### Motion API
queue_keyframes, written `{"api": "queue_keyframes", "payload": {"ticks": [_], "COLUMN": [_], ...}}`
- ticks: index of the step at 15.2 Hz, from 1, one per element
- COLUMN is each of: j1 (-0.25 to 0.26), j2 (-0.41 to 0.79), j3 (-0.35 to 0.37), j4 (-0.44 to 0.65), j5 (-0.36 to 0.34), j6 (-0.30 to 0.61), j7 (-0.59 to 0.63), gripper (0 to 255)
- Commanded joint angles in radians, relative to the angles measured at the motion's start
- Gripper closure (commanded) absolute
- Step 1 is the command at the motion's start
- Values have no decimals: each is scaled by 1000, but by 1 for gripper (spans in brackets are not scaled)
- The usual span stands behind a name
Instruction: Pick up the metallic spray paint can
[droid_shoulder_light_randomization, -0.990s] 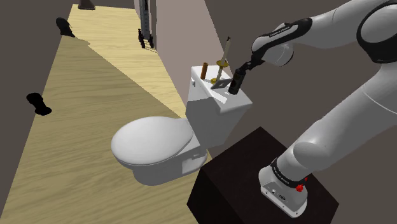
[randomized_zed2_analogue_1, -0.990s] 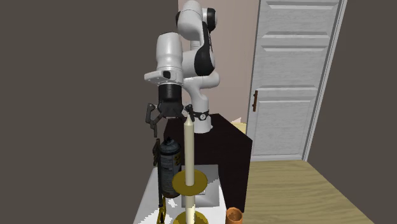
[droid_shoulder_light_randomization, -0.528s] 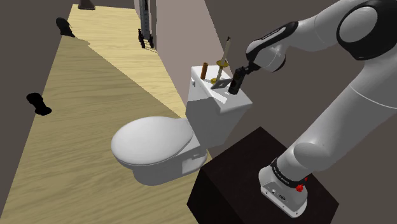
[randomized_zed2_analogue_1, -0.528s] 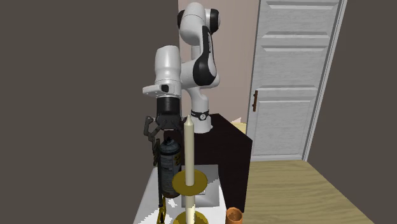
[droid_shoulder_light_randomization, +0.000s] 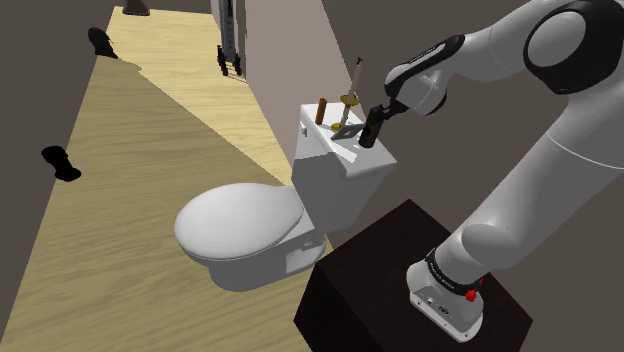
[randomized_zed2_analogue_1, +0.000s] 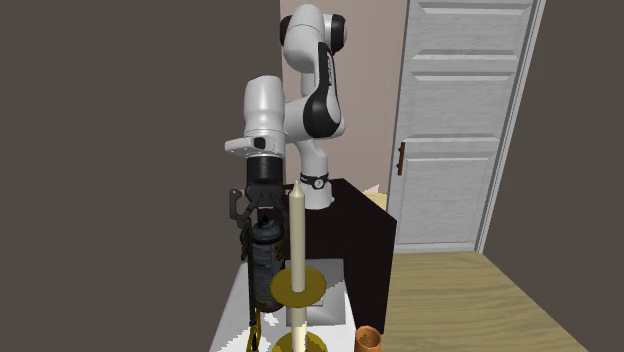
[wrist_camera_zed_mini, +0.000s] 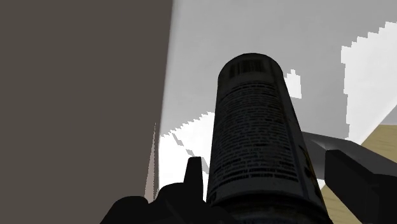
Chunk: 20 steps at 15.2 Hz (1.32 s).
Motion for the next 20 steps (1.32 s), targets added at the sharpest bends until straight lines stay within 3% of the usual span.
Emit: {"api": "queue_keyframes", "payload": {"ticks": [1, 4, 12, 20], "j1": [0, 0, -3, -24], "j2": [1, 0, -95, -165], "j3": [0, -1, -24, -12], "j4": [-1, -2, 11, 44], "j5": [0, -1, -215, -335], "j6": [0, -1, -84, -173], "j7": [-1, 0, 173, 271], "gripper": [255, 255, 255, 255]}}
